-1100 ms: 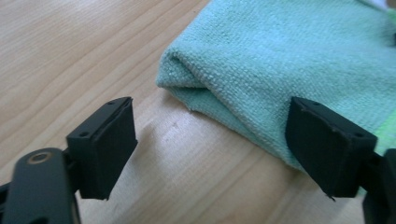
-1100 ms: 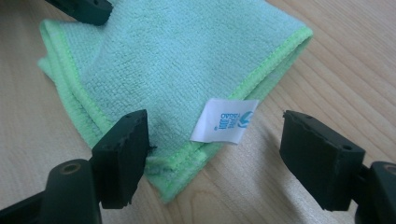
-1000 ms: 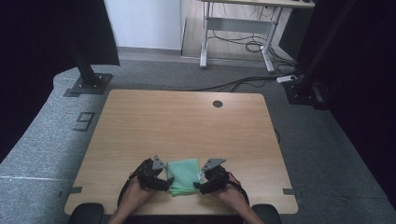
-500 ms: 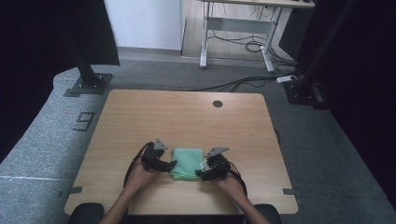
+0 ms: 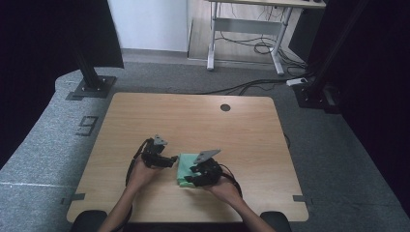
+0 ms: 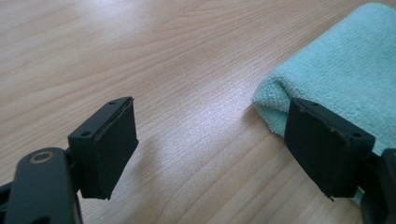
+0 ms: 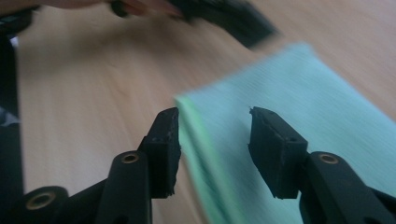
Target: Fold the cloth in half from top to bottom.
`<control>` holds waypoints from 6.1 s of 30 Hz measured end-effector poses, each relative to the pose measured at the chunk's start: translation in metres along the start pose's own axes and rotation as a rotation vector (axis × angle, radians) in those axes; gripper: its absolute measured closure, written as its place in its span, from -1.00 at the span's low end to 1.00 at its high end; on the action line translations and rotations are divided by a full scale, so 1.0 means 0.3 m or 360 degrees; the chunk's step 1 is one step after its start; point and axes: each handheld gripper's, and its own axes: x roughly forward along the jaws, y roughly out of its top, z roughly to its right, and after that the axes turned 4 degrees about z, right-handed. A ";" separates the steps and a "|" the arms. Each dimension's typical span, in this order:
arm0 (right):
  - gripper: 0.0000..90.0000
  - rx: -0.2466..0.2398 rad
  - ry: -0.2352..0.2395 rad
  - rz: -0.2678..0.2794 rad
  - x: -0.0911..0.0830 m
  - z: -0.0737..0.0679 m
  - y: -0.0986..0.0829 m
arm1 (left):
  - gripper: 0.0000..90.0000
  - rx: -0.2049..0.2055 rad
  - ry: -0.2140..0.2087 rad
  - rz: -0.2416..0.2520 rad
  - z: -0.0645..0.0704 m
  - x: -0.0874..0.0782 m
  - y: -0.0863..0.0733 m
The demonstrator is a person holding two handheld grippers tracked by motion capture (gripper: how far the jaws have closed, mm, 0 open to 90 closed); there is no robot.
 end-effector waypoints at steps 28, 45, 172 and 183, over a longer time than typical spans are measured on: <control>0.93 -0.0094 -0.0003 -0.0065 0.019 -0.038 -0.005 | -0.60 0.0039 0.0098 -0.0058 -0.006 0.068 0.008; 0.24 0.0069 -0.0028 0.0036 -0.059 0.027 -0.038 | -0.68 0.0171 -0.0089 -0.0005 0.129 -0.037 -0.032; -0.30 0.0231 -0.0519 -0.0013 -0.016 0.263 -0.134 | -0.78 -0.0014 -0.0012 -0.0017 0.033 0.062 -0.015; -0.31 0.0267 -0.0564 0.0004 0.007 0.312 -0.110 | -0.78 -0.0048 0.0020 -0.0001 -0.010 0.097 0.016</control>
